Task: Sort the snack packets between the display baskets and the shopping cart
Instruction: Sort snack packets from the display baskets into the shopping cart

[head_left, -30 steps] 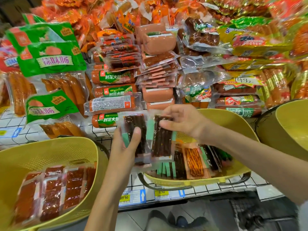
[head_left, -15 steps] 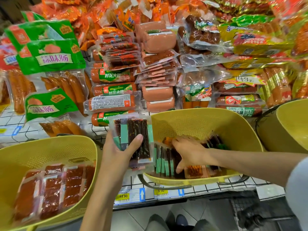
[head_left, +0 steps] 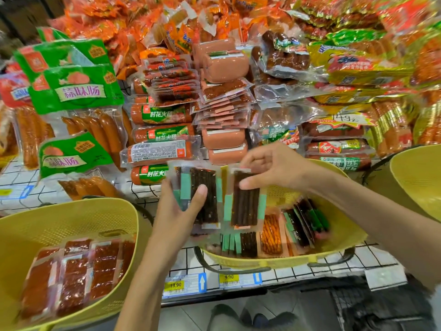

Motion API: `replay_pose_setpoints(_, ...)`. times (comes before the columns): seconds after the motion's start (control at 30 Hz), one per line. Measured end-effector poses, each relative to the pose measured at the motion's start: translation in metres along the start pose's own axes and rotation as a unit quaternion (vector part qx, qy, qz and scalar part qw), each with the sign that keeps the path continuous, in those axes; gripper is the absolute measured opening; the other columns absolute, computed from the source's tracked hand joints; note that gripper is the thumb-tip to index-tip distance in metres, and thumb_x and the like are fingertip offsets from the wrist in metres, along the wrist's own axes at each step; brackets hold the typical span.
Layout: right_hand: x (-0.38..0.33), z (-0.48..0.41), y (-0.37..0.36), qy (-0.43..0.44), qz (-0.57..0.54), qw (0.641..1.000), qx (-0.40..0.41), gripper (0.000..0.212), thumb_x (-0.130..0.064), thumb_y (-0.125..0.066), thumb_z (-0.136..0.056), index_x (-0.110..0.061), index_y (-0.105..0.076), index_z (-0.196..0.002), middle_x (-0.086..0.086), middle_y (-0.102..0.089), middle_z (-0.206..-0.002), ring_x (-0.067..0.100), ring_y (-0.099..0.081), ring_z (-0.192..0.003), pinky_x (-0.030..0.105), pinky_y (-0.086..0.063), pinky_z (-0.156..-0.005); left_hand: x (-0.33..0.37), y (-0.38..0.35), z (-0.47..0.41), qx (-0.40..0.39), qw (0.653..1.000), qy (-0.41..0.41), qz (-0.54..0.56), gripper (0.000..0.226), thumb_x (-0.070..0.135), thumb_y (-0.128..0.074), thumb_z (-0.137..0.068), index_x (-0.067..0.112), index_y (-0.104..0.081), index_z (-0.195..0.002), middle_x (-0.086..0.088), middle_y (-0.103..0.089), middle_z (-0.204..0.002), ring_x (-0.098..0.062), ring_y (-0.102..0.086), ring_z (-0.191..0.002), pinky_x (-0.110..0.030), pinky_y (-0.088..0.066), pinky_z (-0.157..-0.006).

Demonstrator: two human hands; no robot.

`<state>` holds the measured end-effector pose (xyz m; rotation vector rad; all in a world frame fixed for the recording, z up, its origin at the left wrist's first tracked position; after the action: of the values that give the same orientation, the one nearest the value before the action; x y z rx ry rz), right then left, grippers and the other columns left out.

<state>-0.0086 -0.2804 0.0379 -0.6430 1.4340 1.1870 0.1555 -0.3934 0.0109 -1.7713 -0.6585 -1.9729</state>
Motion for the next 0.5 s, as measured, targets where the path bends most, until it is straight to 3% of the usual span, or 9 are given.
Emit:
replay_pose_setpoints(0.1, -0.015, -0.009, -0.014, 0.018, 0.009, 0.996, 0.084, 0.022, -0.028, -0.083, -0.066, -0.025, -0.069, -0.083, -0.017, -0.069, -0.080, -0.004, -0.064, -0.077, 0.017, -0.051, -0.072, 0.001, -0.028, 0.001, -0.116, 0.990, 0.048, 0.063, 0.059, 0.040, -0.075, -0.073, 0.028, -0.049, -0.125, 0.001, -0.071, -0.110, -0.018, -0.072, -0.093, -0.032, -0.059, -0.062)
replay_pose_setpoints(0.17, -0.018, -0.007, -0.013, 0.033, 0.009, 0.982, 0.186, 0.028, -0.032, -0.081, -0.070, -0.023, -0.065, -0.090, -0.015, -0.062, -0.079, -0.003, -0.056, -0.071, 0.013, -0.047, -0.067, 0.003, -0.035, -0.001, -0.109, 0.990, 0.051, 0.067, 0.064, 0.032, -0.078, -0.068, 0.025, -0.049, -0.125, -0.002, -0.072, -0.108, -0.024, -0.072, -0.093, -0.035, -0.060, -0.065)
replay_pose_setpoints(0.23, -0.008, 0.001, -0.007, -0.011, -0.008, 0.967, 0.253, 0.039, -0.042, -0.072, -0.077, -0.022, -0.057, -0.107, -0.010, -0.058, -0.095, 0.001, -0.053, -0.086, 0.014, -0.046, -0.077, 0.004, -0.035, -0.004, -0.077, 0.993, 0.050, 0.078, 0.060, 0.026, -0.076, -0.070, 0.022, -0.049, -0.124, -0.004, -0.073, -0.105, -0.026, -0.072, -0.090, -0.039, -0.060, -0.064)
replay_pose_setpoints(0.3, 0.018, 0.013, -0.014, -0.125, -0.129, 0.965, 0.191, 0.051, -0.052, -0.059, -0.082, -0.025, -0.048, -0.124, -0.004, -0.055, -0.123, 0.011, -0.052, -0.110, 0.029, -0.045, -0.098, 0.005, -0.036, -0.006, -0.048, 0.996, 0.043, 0.063, 0.053, 0.023, -0.074, -0.075, 0.025, -0.048, -0.121, -0.001, -0.072, -0.104, -0.022, -0.073, -0.086, -0.036, -0.059, -0.060)
replay_pose_setpoints(0.37, 0.033, 0.028, -0.044, -0.185, -0.313, 0.930, 0.054, 0.061, -0.053, -0.055, -0.081, -0.028, -0.042, -0.135, 0.002, -0.047, -0.138, 0.020, -0.049, -0.121, 0.041, -0.041, -0.104, 0.011, -0.041, -0.007, -0.036, 0.999, 0.012, 0.005, 0.043, 0.022, -0.069, -0.083, 0.029, -0.045, -0.118, 0.002, -0.069, -0.107, -0.015, -0.071, -0.092, -0.038, -0.060, -0.071)
replay_pose_setpoints(0.43, 0.034, 0.037, -0.064, -0.154, -0.449, 0.880, -0.018, 0.057, -0.042, -0.055, -0.086, -0.020, -0.047, -0.137, 0.011, -0.054, -0.135, 0.025, -0.056, -0.114, 0.043, -0.047, -0.098, 0.016, -0.055, -0.005, -0.067, 0.997, -0.001, -0.026, 0.037, 0.033, -0.060, -0.088, 0.029, -0.041, -0.120, 0.005, -0.066, -0.111, -0.013, -0.069, -0.096, -0.046, -0.058, -0.079)
replay_pose_setpoints(0.5, 0.036, 0.040, -0.068, -0.128, -0.506, 0.853, -0.020, 0.048, -0.030, -0.054, -0.088, -0.010, -0.052, -0.132, 0.013, -0.062, -0.122, 0.022, -0.064, -0.103, 0.042, -0.053, -0.091, 0.023, -0.063, 0.001, -0.104, 0.993, -0.029, -0.040, 0.037, 0.046, -0.046, -0.088, 0.033, -0.041, -0.123, 0.022, -0.063, -0.109, 0.005, -0.063, -0.100, -0.036, -0.056, -0.082)
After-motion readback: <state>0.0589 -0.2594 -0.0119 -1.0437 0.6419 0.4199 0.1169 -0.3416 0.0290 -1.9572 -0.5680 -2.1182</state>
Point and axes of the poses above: each hand's wrist, its own z-axis away from the middle knuckle, its own y-axis out of the back of the hand, x = y × z, the point moved 6 cm from there along -z, towards the middle knuckle
